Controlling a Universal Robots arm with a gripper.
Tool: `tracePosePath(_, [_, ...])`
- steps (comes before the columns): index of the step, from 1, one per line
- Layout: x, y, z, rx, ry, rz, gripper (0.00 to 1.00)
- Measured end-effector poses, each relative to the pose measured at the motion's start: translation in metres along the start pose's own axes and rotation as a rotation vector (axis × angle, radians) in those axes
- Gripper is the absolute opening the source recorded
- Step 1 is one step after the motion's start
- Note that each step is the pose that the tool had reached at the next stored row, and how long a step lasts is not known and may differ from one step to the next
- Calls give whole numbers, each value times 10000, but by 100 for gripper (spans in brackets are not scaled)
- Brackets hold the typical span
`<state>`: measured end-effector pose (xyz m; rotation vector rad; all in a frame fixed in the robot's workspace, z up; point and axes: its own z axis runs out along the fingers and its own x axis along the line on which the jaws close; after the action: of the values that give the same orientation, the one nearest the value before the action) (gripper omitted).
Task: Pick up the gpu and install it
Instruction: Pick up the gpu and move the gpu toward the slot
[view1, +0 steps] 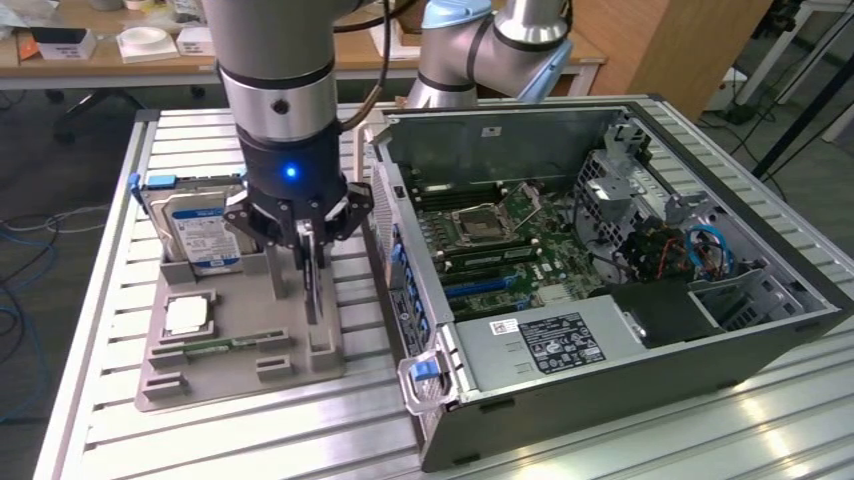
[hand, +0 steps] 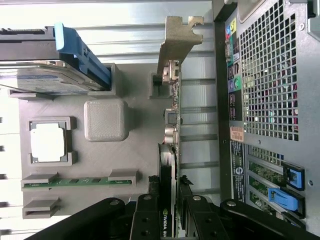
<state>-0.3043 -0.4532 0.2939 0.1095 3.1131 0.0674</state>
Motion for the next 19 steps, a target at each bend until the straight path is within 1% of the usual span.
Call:
tracePosePath(5, [-1, 2, -44, 0, 0, 0, 26])
tracePosePath(12, [-2, 3, -74, 1, 1, 0, 26])
tracePosePath(19, [-3, 6, -143, -1, -1, 0, 26])
